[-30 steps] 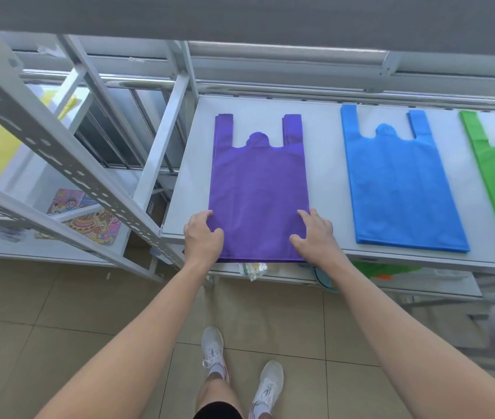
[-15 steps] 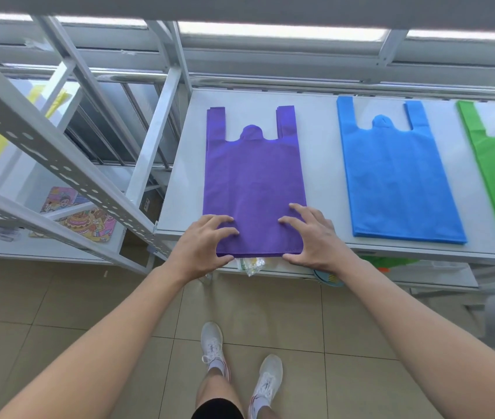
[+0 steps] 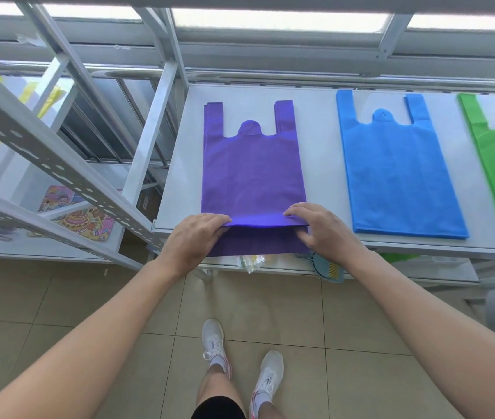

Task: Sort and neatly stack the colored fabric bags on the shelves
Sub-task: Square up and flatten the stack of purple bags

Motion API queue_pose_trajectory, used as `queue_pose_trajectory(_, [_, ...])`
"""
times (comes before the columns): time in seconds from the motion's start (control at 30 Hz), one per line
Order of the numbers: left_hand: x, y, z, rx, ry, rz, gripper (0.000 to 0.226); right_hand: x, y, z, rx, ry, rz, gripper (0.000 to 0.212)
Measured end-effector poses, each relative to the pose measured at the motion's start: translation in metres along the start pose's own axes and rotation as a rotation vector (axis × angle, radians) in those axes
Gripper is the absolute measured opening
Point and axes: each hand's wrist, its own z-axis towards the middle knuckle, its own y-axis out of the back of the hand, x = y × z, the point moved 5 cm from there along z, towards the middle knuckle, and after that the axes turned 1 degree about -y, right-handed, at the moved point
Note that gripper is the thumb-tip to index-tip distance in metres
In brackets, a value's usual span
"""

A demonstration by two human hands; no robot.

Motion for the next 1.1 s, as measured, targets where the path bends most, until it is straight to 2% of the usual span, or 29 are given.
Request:
queue_pose_trajectory(0.07, [0.002,-0.003,-0.004,0.046,-0.05,0.037,0.06,-0.004,-0.003,-0.001,0.02,0.02,-0.016,0.04])
queue_pose_trajectory(0.3, [0.006,-0.016,-0.018,0.073,-0.191,0.178,0.039,-0.012,-0.02,-0.014,0.059,0.014,-0.075,0.055])
queue_pose_trajectory(0.47, [0.004,-0.022,-0.024,0.084,-0.206,0.218,0.055,-0.013,-0.027,-0.017,0.029,0.007,-0.079,0.057])
queue_pose_trajectory(0.6, [0.0,-0.021,-0.022,0.096,-0.199,0.234,0.061,-0.013,-0.032,-0.019,0.071,-0.007,-0.122,0.071])
queue_pose_trajectory(0.73, [-0.001,-0.013,-0.014,-0.028,-0.241,0.204,0.032,-0.012,-0.032,-0.017,0.029,-0.046,-0.044,0.054])
queue_pose_trajectory(0.83, [0.005,-0.008,-0.001,-0.071,-0.252,0.242,0.028,-0.013,-0.027,-0.004,-0.041,-0.081,0.047,0.046])
queue_pose_trajectory(0.97, [0.02,-0.002,0.026,-0.128,-0.177,0.269,0.026,-0.012,-0.019,0.027,-0.11,-0.109,-0.014,0.042])
queue_pose_trajectory(1.1, [0.032,-0.008,0.044,-0.052,-0.119,0.231,0.027,-0.013,-0.02,0.049,-0.071,-0.102,-0.139,0.047])
